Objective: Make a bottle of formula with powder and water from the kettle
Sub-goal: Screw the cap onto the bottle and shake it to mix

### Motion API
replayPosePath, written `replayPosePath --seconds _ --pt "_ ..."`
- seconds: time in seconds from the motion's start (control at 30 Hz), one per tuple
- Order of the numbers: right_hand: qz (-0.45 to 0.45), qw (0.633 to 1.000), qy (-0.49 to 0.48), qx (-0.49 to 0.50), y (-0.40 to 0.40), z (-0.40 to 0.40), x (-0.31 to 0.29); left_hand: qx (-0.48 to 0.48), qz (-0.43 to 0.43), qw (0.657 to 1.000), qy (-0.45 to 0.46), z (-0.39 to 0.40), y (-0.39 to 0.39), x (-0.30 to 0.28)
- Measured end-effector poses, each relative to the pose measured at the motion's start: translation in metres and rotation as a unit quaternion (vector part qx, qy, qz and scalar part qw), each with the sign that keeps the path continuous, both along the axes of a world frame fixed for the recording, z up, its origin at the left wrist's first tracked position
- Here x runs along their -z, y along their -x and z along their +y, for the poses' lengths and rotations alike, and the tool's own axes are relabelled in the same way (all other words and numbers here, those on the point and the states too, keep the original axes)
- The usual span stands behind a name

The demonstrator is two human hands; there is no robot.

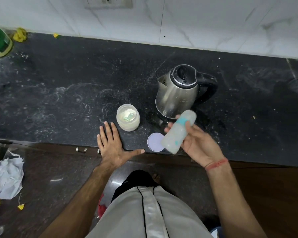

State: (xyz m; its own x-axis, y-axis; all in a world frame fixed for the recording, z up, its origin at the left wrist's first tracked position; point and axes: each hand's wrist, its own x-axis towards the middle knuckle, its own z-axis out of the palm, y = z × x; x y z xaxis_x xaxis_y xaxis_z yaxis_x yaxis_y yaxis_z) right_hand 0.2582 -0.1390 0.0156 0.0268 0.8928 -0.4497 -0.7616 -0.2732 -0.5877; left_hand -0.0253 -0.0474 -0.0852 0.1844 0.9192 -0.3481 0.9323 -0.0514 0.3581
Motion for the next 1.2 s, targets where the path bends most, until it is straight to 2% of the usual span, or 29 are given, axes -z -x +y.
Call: replayPosePath --seconds 0.07,0.1,0.2,0.23,0.27,0.33,0.4,0.43,0.6,0.67,0.77,0.8,0.93,1.07,1.13,1.2 --pt "0.074 0.995 -0.008 0.071 -0.004 0.002 0.002 0.001 0.002 1.0 0.001 0.0 -0.001 0.0" --pt "0.072 0.996 -0.008 0.061 -0.004 0.003 0.003 0.001 0.002 1.0 0.0 0.0 -0.001 0.001" --pt "-0.07 0.993 0.014 -0.096 0.0 0.002 0.002 -0.001 0.001 1.0 -0.004 0.0 -0.001 0.002" --pt "-0.091 0.988 0.017 -0.12 0.0 0.001 0.002 -0.002 0.001 1.0 -0.004 0.0 0.0 0.002" --pt "-0.078 0.991 0.017 -0.107 -0.001 0.0 0.004 -0.002 0.001 1.0 -0.004 0.0 0.0 0.002" --pt "0.029 0.999 0.012 0.006 -0.002 0.0 0.007 -0.002 0.004 1.0 -0.005 -0.001 -0.001 0.003" --pt "0.117 0.988 0.023 0.094 0.001 0.0 0.01 -0.003 0.004 1.0 -0.009 0.0 -0.001 0.004" --pt "0.13 0.986 0.033 0.103 0.004 -0.001 0.013 -0.004 0.002 1.0 -0.011 0.0 -0.001 0.004" --pt "0.085 0.996 0.033 -0.004 0.007 -0.005 0.019 -0.004 0.001 1.0 -0.007 -0.001 -0.001 0.003" --pt "0.1 0.994 0.016 0.035 0.0 -0.004 0.017 -0.003 0.003 1.0 -0.01 -0.001 -0.001 0.003" --pt "0.172 0.977 -0.002 0.126 -0.002 -0.002 0.02 0.0 0.001 1.0 -0.011 0.0 -0.002 0.004" --pt "0.172 0.978 0.001 0.118 -0.001 -0.001 0.021 0.0 -0.001 1.0 -0.01 0.0 -0.001 0.003" --pt "0.073 0.997 0.012 -0.028 0.001 -0.004 0.016 0.0 -0.002 1.0 -0.012 -0.001 0.001 0.003" --pt "0.166 0.982 0.018 0.087 0.001 0.002 0.013 0.0 0.001 1.0 -0.015 -0.001 -0.001 0.004" --pt "0.161 0.983 0.035 0.087 0.01 0.005 0.012 0.001 0.001 1.0 -0.015 -0.001 -0.001 0.004" --pt "0.142 0.987 0.055 0.046 0.02 0.007 0.01 0.0 -0.001 1.0 -0.014 -0.001 0.0 0.004"
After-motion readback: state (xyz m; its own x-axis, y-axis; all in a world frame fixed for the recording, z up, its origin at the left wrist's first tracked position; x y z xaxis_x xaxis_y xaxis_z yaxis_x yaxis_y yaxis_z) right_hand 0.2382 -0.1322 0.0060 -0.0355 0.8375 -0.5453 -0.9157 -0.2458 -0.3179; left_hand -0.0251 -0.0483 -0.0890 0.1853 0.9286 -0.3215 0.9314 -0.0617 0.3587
